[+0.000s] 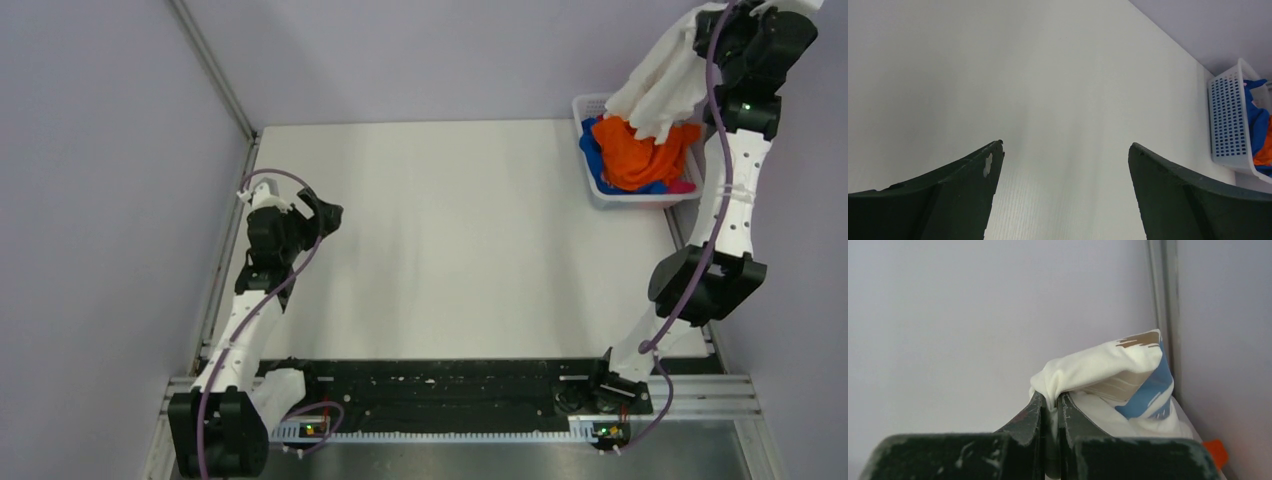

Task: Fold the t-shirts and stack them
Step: Move the tshirt to the center of the board

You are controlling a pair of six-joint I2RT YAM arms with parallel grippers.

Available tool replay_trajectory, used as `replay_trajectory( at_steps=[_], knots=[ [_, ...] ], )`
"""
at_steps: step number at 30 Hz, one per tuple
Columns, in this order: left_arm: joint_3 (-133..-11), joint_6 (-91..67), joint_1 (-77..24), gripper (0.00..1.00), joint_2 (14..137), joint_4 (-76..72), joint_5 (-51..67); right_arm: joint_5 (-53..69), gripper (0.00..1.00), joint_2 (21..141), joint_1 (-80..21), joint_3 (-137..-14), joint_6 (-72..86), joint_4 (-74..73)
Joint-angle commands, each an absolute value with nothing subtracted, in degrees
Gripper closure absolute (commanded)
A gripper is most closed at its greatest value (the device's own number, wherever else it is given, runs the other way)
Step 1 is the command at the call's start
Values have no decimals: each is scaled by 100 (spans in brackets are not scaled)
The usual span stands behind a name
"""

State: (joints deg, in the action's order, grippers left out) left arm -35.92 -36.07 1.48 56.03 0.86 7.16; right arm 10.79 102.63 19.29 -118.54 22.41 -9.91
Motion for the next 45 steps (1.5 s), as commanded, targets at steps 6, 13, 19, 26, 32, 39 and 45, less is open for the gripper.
replay_trajectory(
  at_steps=[6, 13, 19, 26, 32, 39, 45],
  knots=[
    [-3559, -3797, 167, 1, 5422, -384, 817, 2630, 100, 9871, 1881, -12648, 3631, 1193],
    [-3707, -3894, 171, 1, 5501, -186, 680, 3912, 100, 10098, 741, -13375, 3296, 48],
    [-3980, -3669, 175, 1, 5425, 134, 1065, 3812, 100, 9602, -964, -12412, 2084, -578],
    [-4075, -3589, 173, 1, 5050, 377, 1283, 3524, 100, 9131, -1929, -10695, 1715, -364],
    [-4069, -3739, 170, 1, 5214, 924, 860, 1729, 97, 8221, -1999, -7528, 1551, -61],
    [-3860, -3983, 121, 1, 5887, 1013, 1331, -1864, 1, 7330, -1989, -5185, 2021, -295],
    [-4071, -4072, -407, 1, 6889, 783, 1581, -2329, 1, 6450, -1989, -4489, 3124, -1006]
  ],
)
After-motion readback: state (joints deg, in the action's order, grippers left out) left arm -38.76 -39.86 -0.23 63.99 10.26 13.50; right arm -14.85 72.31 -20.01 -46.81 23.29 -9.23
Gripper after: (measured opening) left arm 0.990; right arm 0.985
